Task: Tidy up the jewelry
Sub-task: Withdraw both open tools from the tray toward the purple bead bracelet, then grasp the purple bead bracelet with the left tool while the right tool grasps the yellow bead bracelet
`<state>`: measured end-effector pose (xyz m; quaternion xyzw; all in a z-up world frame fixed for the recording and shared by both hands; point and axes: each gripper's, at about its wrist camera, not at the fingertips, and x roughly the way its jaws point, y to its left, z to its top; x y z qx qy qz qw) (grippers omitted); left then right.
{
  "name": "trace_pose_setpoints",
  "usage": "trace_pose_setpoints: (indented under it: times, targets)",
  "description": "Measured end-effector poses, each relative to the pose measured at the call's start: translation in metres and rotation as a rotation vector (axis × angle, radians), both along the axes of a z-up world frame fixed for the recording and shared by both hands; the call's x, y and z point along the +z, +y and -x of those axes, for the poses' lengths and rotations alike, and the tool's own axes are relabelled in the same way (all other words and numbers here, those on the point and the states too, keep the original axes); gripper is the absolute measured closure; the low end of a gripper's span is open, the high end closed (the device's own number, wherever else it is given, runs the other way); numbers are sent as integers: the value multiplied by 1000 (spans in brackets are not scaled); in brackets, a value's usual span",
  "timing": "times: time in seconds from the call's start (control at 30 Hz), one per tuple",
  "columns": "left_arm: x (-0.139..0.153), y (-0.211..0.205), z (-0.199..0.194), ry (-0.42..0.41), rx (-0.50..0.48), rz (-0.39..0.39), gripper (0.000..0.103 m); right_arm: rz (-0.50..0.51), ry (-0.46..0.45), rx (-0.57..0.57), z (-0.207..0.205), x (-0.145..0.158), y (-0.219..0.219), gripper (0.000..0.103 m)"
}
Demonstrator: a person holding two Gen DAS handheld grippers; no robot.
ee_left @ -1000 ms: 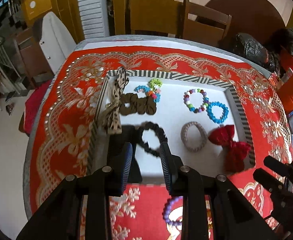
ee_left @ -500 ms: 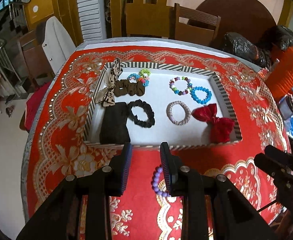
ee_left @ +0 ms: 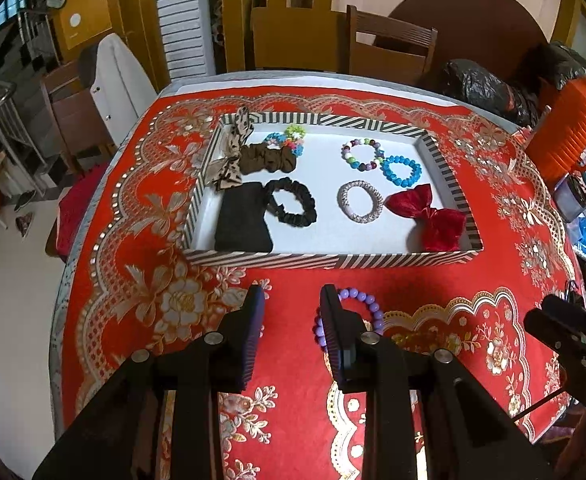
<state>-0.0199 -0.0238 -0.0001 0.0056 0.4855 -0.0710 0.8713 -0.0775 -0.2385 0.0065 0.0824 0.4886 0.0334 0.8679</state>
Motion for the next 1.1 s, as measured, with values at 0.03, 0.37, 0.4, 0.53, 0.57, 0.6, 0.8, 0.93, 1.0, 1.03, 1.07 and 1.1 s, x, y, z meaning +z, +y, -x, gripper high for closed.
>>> trace_pose_setpoints:
  times: [0.03, 0.37, 0.4, 0.53, 0.57, 0.6, 0.8, 0.93, 1.0, 1.03, 1.07, 1.1]
  targets:
    - [-1, 1, 1, 6, 1, 5, 85, 1, 5, -5, 2, -1, -1, 51]
    - [2, -4, 14, -1, -15, 1, 85, -18, 10, -26, 16, -4, -4, 51]
    - [2, -3, 14, -1, -14, 2, 85, -19, 7, -24, 16, -3, -3, 51]
    - [2, -4, 16, 0, -19, -4, 85, -19, 7, -12, 16, -2, 3, 51]
    - [2, -4, 16, -2, -18, -4, 85, -17, 6, -8, 16, -2, 5, 50]
    - [2, -4, 16, -4, -18, -3, 85, -17, 7, -6, 16, -3, 6, 50]
    - [-1, -2, 14, 6, -16, -5, 85, -15, 15, 11, 11, -4, 14, 50]
    - [-3, -2, 12, 14, -24, -11, 85, -15, 18, 14, 8, -6, 16, 50]
    - [-5, -2, 9, 17, -26, -16, 85, -20, 25, 11, 6, -8, 16, 50]
    - [-6, -1, 8, 18, -26, -16, 85, -20, 28, 11, 5, -9, 16, 50]
    - [-7, -1, 7, 21, -25, -16, 85, -20, 32, 12, 4, -11, 17, 50]
    - [-9, -1, 6, 25, -22, -17, 85, -19, 36, 14, 3, -12, 17, 50]
